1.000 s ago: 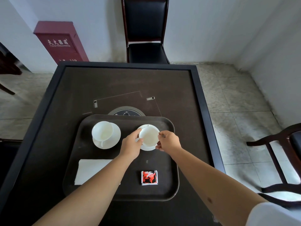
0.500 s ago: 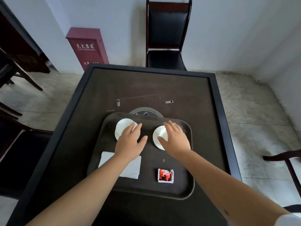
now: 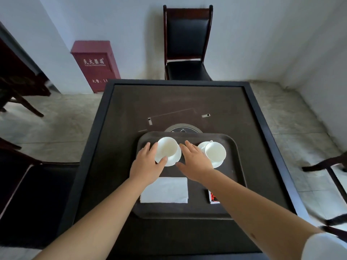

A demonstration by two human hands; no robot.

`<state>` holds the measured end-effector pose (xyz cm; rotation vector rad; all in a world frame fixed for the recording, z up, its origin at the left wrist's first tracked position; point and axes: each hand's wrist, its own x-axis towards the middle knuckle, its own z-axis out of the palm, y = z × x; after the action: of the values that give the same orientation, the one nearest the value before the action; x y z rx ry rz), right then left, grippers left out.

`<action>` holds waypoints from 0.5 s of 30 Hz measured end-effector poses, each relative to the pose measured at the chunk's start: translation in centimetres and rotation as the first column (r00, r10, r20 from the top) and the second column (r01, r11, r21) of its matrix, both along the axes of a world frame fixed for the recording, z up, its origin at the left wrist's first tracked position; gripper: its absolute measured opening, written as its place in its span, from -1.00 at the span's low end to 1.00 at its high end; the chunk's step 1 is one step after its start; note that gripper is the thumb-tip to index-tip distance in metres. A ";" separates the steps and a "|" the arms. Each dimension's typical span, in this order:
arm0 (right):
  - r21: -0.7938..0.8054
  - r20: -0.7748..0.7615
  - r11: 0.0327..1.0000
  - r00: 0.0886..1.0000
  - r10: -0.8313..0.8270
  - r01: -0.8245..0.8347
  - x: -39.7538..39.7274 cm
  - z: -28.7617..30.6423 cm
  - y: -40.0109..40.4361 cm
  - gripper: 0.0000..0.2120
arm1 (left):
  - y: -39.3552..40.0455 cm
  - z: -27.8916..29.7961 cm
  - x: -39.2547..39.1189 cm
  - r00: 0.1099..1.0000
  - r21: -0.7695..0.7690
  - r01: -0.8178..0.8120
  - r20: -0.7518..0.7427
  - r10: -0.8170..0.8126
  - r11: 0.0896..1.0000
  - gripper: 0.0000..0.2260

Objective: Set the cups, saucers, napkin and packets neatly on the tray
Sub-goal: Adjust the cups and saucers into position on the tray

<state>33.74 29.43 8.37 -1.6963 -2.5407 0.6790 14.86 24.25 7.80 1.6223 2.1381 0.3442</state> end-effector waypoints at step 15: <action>-0.093 0.014 0.993 0.997 -0.070 0.071 -4.6 -2.0 2.0 -0.33 | 2.5 -1.2 -2.1 0.940 -0.160 -0.074 0.318 0.123 0.984 -0.28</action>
<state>29.16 31.43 6.34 -1.8121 -2.4796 0.7987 12.77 26.74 6.58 1.2784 1.9449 0.4434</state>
